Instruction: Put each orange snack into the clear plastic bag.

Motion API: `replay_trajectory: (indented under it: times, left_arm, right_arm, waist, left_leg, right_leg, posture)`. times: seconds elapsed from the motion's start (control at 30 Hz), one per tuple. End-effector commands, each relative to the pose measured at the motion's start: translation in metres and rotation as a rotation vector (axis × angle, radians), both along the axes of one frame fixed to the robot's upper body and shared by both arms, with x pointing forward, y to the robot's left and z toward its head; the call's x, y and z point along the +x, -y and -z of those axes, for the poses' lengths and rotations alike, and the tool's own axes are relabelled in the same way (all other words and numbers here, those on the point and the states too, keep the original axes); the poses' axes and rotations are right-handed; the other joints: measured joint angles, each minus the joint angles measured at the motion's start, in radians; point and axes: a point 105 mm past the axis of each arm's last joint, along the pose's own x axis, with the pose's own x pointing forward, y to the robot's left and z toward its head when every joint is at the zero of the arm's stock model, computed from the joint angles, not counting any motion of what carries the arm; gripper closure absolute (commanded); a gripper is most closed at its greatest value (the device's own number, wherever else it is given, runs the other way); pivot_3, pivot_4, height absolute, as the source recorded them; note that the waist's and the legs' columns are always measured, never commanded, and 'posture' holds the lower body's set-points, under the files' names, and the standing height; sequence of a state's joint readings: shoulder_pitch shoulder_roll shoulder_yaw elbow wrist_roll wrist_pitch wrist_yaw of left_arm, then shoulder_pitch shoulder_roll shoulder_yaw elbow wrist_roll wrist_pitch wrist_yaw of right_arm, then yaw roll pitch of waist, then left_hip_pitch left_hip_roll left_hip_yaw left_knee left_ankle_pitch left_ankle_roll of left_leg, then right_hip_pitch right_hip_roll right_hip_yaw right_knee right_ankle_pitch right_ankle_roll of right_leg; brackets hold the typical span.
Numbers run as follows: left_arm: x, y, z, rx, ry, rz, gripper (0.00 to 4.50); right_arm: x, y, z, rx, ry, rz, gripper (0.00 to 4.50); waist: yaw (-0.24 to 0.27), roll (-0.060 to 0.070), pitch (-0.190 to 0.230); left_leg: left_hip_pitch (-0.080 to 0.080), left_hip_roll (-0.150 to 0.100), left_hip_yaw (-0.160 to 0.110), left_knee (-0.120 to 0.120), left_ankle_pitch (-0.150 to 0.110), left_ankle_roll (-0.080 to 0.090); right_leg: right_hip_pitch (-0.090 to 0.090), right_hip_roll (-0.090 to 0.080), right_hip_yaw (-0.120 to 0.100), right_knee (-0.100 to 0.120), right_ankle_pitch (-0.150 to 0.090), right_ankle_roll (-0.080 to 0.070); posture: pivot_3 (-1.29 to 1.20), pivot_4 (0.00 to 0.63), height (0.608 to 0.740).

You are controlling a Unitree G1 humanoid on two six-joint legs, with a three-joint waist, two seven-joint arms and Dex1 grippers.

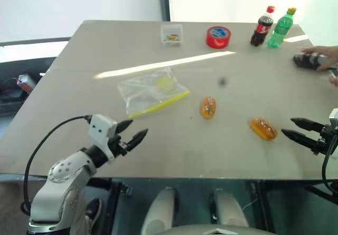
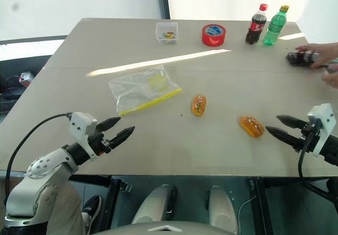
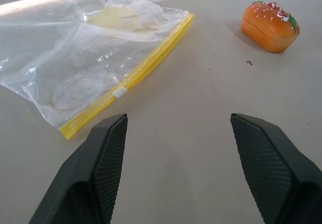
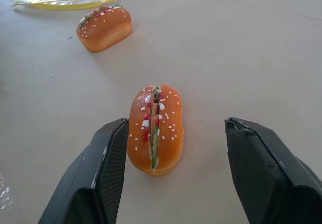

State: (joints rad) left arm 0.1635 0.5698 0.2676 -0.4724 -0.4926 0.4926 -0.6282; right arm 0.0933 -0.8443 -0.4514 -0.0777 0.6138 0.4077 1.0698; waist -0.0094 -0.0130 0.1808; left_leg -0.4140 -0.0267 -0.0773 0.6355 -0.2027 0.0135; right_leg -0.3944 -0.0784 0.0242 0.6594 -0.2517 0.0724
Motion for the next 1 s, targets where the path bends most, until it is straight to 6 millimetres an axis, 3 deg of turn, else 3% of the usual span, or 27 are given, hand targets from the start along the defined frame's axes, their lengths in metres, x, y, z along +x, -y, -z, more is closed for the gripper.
replay_trajectory:
  times: [0.03, 0.37, 0.8, 0.9, 1.0]
  left_arm:
    - [-0.002, 0.002, -0.014, 0.017, 0.049, 0.022, 1.05]
    - [0.003, 0.003, -0.014, 0.015, 0.061, 0.032, 1.05]
    - [0.003, 0.006, -0.013, 0.014, 0.061, 0.047, 1.05]
    - [0.004, -0.001, -0.012, 0.002, 0.043, 0.018, 1.05]
    - [0.012, -0.021, -0.011, -0.028, 0.000, -0.072, 1.05]
  right_arm:
    - [0.001, 0.005, -0.018, -0.016, 0.077, 0.020, 1.41]
    - [0.009, 0.014, -0.023, -0.047, 0.121, 0.065, 1.41]
    - [0.005, 0.018, -0.023, -0.062, 0.125, 0.081, 1.41]
    - [0.005, 0.016, -0.024, -0.070, 0.123, 0.065, 1.41]
    - [0.005, -0.002, -0.031, -0.058, 0.135, -0.002, 1.41]
  waist:
    - [0.000, 0.000, 0.000]
    - [0.002, 0.000, 0.000]
    - [0.003, 0.000, 0.000]
    - [0.002, 0.000, 0.000]
    - [0.002, 0.000, 0.000]
  left_leg:
    - [0.000, 0.000, 0.000, 0.000, 0.000, 0.000]
    - [0.000, 0.000, 0.000, 0.000, 0.000, 0.000]
    - [0.000, 0.000, 0.000, 0.000, 0.000, 0.000]
    - [0.000, 0.000, 0.000, 0.000, 0.000, 0.000]
    - [0.000, 0.000, 0.000, 0.000, 0.000, 0.000]
  right_leg:
    - [0.000, 0.000, 0.000, 0.000, 0.000, 0.000]
    - [0.000, 0.000, 0.000, 0.000, 0.000, 0.000]
    - [0.000, 0.000, 0.000, -0.001, 0.000, 0.000]
    - [0.000, 0.000, 0.000, -0.001, 0.000, 0.000]
    - [0.000, 0.000, 0.000, -0.001, 0.000, 0.000]
  posture:
    - [0.00, 0.150, 0.740]
    - [0.00, 0.150, 0.740]
    - [0.00, 0.150, 0.740]
    - [0.00, 0.150, 0.740]
    - [0.00, 0.150, 0.740]
